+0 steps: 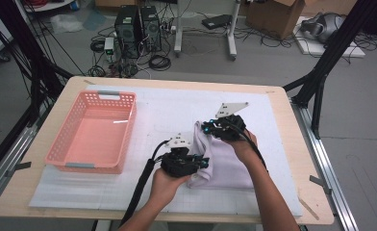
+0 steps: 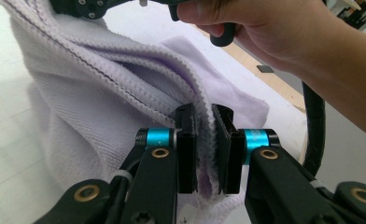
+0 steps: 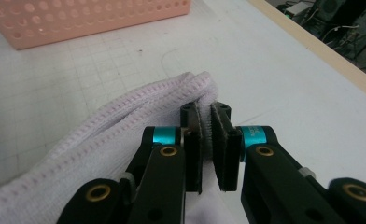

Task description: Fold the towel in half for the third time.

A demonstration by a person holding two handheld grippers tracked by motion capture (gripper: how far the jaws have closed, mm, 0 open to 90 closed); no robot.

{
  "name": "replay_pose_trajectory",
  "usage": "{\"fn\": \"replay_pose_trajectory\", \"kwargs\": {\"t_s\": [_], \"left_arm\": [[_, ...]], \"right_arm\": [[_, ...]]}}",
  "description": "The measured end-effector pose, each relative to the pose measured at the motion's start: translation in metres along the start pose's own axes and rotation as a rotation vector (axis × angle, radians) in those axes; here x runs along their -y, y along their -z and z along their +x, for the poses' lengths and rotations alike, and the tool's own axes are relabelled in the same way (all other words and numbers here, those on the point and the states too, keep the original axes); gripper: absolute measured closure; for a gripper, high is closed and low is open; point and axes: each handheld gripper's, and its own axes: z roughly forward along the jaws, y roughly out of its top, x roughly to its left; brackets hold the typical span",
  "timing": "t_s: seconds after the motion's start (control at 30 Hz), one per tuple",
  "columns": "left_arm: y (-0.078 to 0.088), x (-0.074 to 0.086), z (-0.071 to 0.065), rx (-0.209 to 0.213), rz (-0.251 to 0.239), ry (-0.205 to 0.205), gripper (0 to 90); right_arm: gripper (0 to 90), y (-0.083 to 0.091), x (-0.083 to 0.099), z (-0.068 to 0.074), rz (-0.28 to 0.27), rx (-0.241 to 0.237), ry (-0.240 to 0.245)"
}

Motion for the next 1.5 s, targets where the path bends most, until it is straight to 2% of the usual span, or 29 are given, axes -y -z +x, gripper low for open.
{"fn": "replay_pose_trajectory", "kwargs": {"t_s": [0.1,0.13,0.27,0.53,0.6,0.67,0.7,0.77,0.83,0.93,1.03,1.13,1.17,1.2,1.3,1.37,1.43,1.5], "left_arm": [[-0.008,-0.001,-0.002,0.004,0.008,-0.005,80.3],[-0.016,-0.001,-0.004,0.01,0.015,-0.005,80.3],[-0.031,0.0,-0.008,0.009,0.032,-0.011,80.1],[-0.061,0.002,-0.017,-0.004,0.052,-0.02,78.8],[-0.066,0.002,-0.018,-0.005,0.049,-0.019,76.2],[-0.066,0.002,-0.02,-0.007,0.037,-0.032,69.7],[-0.065,0.002,-0.02,-0.003,0.027,-0.047,64.6],[-0.06,0.002,-0.021,-0.022,0.005,-0.102,53.1],[-0.051,0.001,-0.019,-0.038,-0.022,-0.133,41.6],[-0.034,0.001,-0.013,-0.052,-0.078,-0.16,35.8],[-0.017,0.003,-0.005,-0.089,-0.115,-0.191,33.3],[-0.002,0.012,0.009,-0.108,-0.131,-0.172,32.7],[-0.002,0.012,0.009,-0.108,-0.131,-0.172,31.5],[0.007,0.019,0.019,-0.12,-0.131,-0.156,31.1],[0.018,0.03,0.033,-0.135,-0.13,-0.133,30.9],[0.023,0.035,0.04,-0.144,-0.124,-0.132,30.6],[0.029,0.04,0.045,-0.151,-0.121,-0.131,29.9],[0.035,0.044,0.048,-0.171,-0.113,-0.14,26.9]], "right_arm": [[84.0,0.008,0.006,-0.004,-0.001,0.017,-0.009],[84.0,0.01,0.009,-0.005,0.002,0.021,-0.018],[84.0,0.019,0.019,-0.01,0.014,0.043,-0.027],[84.0,0.031,0.041,-0.019,0.042,0.075,-0.054],[84.0,0.034,0.046,-0.022,0.041,0.079,-0.064],[84.0,0.036,0.051,-0.024,0.046,0.086,-0.063],[84.0,0.037,0.054,-0.025,0.045,0.087,-0.069],[84.0,0.04,0.058,-0.027,0.044,0.088,-0.073],[84.1,0.042,0.061,-0.027,0.054,0.086,-0.071],[84.0,0.045,0.063,-0.026,0.043,0.102,-0.06],[84.0,0.048,0.068,-0.026,0.05,0.113,-0.065],[83.8,0.052,0.075,-0.026,0.056,0.131,-0.083],[83.7,0.053,0.077,-0.027,0.056,0.136,-0.088],[83.4,0.055,0.079,-0.027,0.054,0.14,-0.093],[79.4,0.058,0.084,-0.026,0.067,0.165,-0.121],[70.2,0.063,0.086,-0.025,0.053,0.205,-0.141],[68.5,0.071,0.088,-0.023,0.039,0.242,-0.175],[67.6,0.079,0.093,-0.019,0.037,0.276,-0.19]]}}
